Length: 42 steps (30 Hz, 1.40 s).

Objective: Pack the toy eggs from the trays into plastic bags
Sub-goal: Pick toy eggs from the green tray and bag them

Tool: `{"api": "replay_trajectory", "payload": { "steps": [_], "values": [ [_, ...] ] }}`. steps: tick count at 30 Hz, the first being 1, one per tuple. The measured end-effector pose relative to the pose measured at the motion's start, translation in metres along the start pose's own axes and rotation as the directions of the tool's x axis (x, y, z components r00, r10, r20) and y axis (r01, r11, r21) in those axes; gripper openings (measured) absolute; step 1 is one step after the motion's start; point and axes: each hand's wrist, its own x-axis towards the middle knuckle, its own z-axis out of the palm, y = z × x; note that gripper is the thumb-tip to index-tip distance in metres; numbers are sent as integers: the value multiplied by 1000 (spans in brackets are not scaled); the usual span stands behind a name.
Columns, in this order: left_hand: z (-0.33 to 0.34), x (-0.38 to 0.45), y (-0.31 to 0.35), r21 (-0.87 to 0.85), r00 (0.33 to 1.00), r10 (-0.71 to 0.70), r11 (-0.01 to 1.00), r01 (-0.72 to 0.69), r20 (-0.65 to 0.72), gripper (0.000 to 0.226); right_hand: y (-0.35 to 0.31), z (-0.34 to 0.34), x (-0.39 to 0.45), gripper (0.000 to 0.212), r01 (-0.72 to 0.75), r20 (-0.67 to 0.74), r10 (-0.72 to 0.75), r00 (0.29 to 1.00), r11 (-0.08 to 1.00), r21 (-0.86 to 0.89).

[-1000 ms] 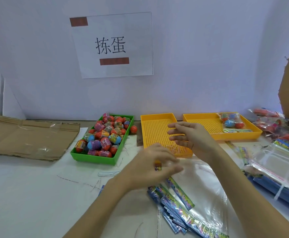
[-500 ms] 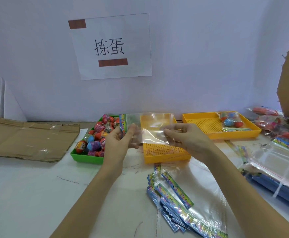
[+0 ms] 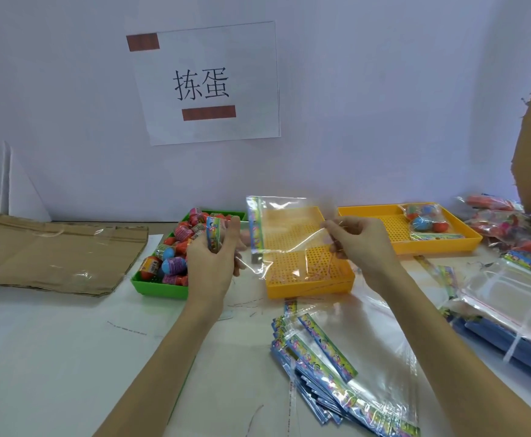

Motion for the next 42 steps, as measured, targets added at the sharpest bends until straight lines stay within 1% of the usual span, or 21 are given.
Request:
{"api": "replay_trajectory", "payload": {
  "steps": [2,3,5,7,9,11,13,15,18,20,21,23,27,28,30,32,33,35,37,40,42],
  "values": [
    [0,1,1,45,997,51,998,-48,-60,44,0,-10,7,23,57,-50,-57,997,998,-9],
    [-1,2,2,70,992,74,995,-67,-100,41,-2,-18,10,22,57,5,-57,998,997,50],
    [-3,3,3,84,984,102,992,-91,-147,35,-6,-36,13,16,-28,278,-31,960,978,205],
    [-5,3,6,60,978,100,994,-90,-185,33,-7,-51,14,23,-122,549,-1,836,975,188],
    [-8,5,9,62,961,105,994,-92,-257,38,-9,-59,12,26,-131,706,85,703,991,12],
    [-11,7,12,53,940,104,994,-92,-326,40,-12,-61,8,24,-104,797,189,574,982,-158],
    [-14,7,14,33,921,106,994,-101,-375,42,-15,-60,4,21,-75,817,266,512,961,-266],
    [-14,7,15,28,918,115,993,-113,-380,43,-18,-58,1,25,-59,769,300,564,944,-325],
    [-9,3,14,31,934,132,991,-129,-332,46,-20,-55,1,43,25,594,278,755,893,-450],
    [-4,1,12,29,947,147,989,-144,-285,39,-18,-53,4,48,142,418,179,891,764,-630],
    [-2,-1,11,12,957,152,988,-154,-247,38,-17,-52,7,47,189,343,102,934,674,-714],
    [1,-3,10,-31,973,151,987,-159,-176,42,-13,-50,11,41,228,266,-19,964,575,-786],
    [3,-5,6,-45,983,110,992,-118,-147,43,-9,-41,11,34,283,252,-129,959,506,-815],
    [3,-5,5,-37,983,106,993,-113,-149,43,-9,-35,11,34,310,223,-222,949,529,-790],
    [4,-5,5,-37,983,99,994,-106,-153,45,-14,-20,4,36,355,142,-342,929,716,-601],
    [4,-5,6,-50,984,93,994,-101,-155,44,-22,-3,-6,45,247,214,-201,956,944,-217],
    [4,-5,6,-54,983,88,994,-98,-159,43,-24,6,-11,49,150,303,-117,946,985,-87],
    [3,-6,6,-51,982,75,995,-84,-172,43,-22,21,-20,41,118,407,-89,909,992,-46],
    [3,-6,5,-51,987,55,997,-63,-149,49,-19,32,-24,20,148,368,-124,921,988,-38],
    [1,-2,7,-112,998,-5,994,12,63,65,-14,29,-22,13,65,267,-72,961,997,35],
    [-2,0,8,-91,971,-24,995,47,237,52,-13,22,-19,15,8,226,-20,974,999,54]
  ]
}}
